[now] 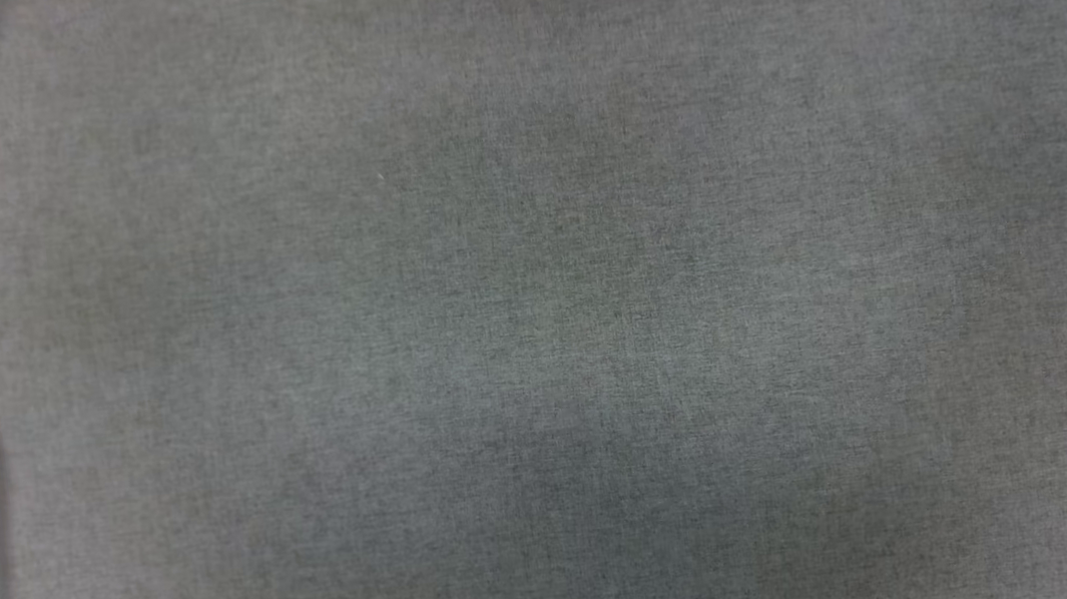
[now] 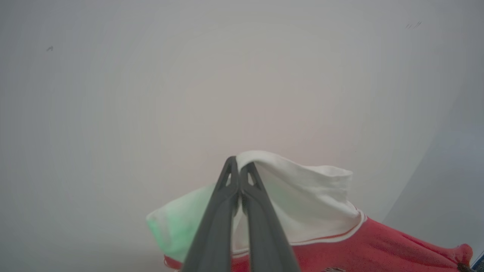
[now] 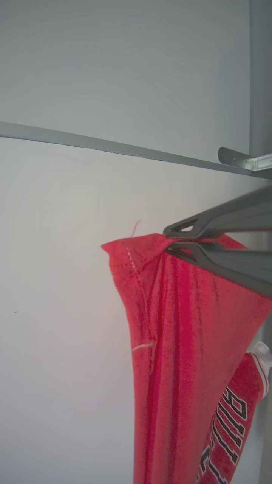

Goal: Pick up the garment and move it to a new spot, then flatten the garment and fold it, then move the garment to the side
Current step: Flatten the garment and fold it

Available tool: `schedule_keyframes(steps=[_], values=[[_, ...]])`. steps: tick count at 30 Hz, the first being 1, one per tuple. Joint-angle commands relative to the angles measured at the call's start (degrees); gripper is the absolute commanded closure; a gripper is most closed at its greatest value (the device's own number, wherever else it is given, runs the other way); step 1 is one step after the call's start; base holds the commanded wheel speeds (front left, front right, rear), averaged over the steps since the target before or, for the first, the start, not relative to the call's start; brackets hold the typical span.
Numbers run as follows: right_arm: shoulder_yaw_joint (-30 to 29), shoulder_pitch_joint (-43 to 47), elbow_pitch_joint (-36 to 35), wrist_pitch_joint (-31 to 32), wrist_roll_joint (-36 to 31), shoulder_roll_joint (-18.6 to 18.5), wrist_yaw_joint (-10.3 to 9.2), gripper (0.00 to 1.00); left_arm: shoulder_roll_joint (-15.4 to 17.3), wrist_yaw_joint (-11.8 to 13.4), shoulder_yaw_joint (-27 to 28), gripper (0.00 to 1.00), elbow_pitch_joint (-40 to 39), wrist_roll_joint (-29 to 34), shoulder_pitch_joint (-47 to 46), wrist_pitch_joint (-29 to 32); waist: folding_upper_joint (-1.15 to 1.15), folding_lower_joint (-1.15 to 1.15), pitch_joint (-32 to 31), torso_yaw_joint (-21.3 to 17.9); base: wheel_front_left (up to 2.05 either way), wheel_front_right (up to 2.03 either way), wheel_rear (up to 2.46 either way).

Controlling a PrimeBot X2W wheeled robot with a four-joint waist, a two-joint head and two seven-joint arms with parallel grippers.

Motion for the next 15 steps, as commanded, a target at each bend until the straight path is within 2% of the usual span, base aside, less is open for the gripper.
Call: schedule_keyframes(steps=[1,5,10,15], values=[[0.6,1.1,-0.2,0.2,0.8,-0.9,-0.38,1.0,0.9,-0.1,-0.1,1.0,0.0,0.3,1.4,-0.4,0.0,0.0,-0.8,0.2,0.0,0.0,0.0],[4.9,8.5,-3.6,1.9,5.1,-1.4,-0.27,1.0,-0.7,-0.5,-2.3,1.0,-4.1,-3.3,12.3,-0.3,0.0,0.0,-2.3,0.4,0.0,0.0,0.0],[10.2,19.8,-12.6,4.4,12.9,-4.8,-0.25,1.0,1.7,-0.5,-4.9,1.0,-14.0,-8.9,27.2,0.5,0.0,0.0,-4.8,0.7,0.0,0.0,0.0],[14.5,32.8,-24.4,6.7,20.1,-10.3,-0.25,1.0,4.2,-0.1,-5.3,1.0,-24.7,-11.7,42.0,0.1,0.0,0.0,-7.6,0.6,0.0,0.0,0.0]])
